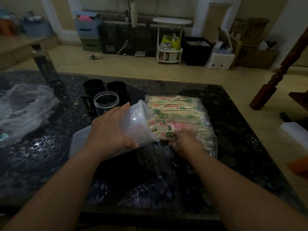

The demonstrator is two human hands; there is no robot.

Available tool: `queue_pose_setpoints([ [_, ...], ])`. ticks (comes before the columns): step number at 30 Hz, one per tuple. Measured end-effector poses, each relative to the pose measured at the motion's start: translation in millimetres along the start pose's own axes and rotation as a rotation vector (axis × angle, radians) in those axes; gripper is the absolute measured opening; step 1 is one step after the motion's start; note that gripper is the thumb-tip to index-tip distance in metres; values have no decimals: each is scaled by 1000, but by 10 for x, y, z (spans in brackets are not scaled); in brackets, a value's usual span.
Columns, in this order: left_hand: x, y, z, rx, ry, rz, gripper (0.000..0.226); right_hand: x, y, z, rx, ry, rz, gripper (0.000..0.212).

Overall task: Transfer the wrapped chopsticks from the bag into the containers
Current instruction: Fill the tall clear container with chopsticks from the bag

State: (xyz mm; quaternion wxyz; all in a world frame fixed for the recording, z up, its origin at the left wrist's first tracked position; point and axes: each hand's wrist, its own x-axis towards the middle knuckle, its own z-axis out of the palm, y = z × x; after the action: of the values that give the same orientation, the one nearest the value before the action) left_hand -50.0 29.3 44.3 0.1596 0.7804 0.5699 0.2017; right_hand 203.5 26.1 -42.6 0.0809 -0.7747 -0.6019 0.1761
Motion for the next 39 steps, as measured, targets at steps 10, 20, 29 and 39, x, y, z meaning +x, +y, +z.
queue_pose_setpoints([
  [10,1,-15,3,-3,-4,8,133,-43,4,6,-14,13,-14,23],
  [20,-19,-19,3,-34,-14,5,132,-77,-37,10,28,-47,-14,32],
  [29,-11,-13,-11,-15,11,9,130,-193,-25,36,-49,41,-66,13],
  [39,-26,8,-53,-37,13,-8,129,-433,-25,43,-193,79,-86,32],
])
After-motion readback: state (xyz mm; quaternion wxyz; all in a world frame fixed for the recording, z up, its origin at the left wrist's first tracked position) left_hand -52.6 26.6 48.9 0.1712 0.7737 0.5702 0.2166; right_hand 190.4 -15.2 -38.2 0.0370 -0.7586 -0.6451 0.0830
